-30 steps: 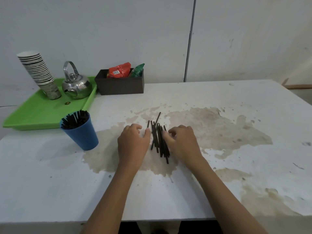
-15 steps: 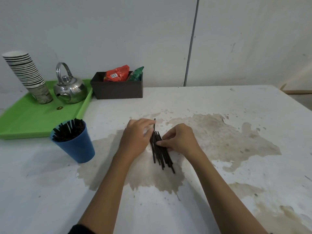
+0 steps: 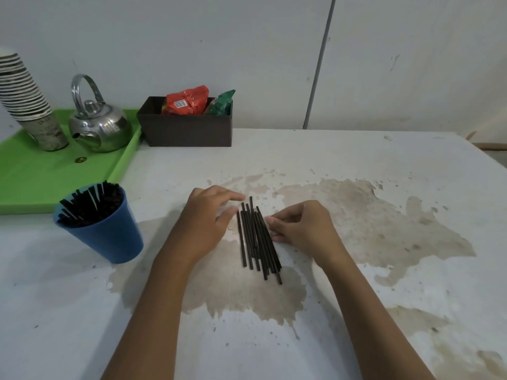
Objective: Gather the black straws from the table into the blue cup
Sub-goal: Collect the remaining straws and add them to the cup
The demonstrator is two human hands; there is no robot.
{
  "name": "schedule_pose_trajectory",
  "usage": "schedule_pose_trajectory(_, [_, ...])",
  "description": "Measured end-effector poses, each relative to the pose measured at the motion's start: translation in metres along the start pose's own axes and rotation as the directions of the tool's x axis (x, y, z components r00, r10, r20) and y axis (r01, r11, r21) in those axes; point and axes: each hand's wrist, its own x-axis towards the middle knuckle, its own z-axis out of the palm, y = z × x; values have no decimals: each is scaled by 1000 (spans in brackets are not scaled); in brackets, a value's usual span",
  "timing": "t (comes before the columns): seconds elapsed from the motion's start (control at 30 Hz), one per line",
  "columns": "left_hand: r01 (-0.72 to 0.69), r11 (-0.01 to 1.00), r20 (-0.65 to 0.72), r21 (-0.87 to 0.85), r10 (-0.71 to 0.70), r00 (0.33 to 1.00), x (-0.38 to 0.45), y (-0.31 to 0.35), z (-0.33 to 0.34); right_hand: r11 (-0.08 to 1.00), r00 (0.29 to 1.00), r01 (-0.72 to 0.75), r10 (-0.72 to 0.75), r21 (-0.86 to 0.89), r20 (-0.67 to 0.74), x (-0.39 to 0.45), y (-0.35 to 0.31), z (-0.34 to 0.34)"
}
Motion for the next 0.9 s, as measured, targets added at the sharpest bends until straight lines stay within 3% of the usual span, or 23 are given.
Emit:
schedule_pose_trajectory(0.13, [36, 998, 68, 51, -39, 997, -7, 3, -2, 1000, 1000, 4, -4, -26, 7, 0, -1, 2])
schedule_pose_trajectory(0.23, [35, 996, 64, 82, -40, 997, -6, 6, -1, 946, 990, 117, -137, -302, -45, -5, -4, 9])
schedule_pose_trajectory(0.33, [96, 994, -20, -51, -97, 995, -2, -2, -9, 841, 965, 178, -250, -510, -75, -16, -10, 28])
schedule_pose_trajectory(0.43, [85, 996, -135, -41, -90, 987, -1, -8, -13, 755, 952, 184, -296, -629, -77, -19, -14, 49])
schedule_pose_trajectory(0.6, [78, 995, -144, -64, -86, 986, -1, -11, -12, 775, 980, 140, -197, -616, -26, -14, -10, 42])
schedule_pose_trajectory(0.9, [99, 990, -146, -104, -114, 983, 1, -14, -12, 800, 985, 167, -162, -576, 59, -17, -10, 38])
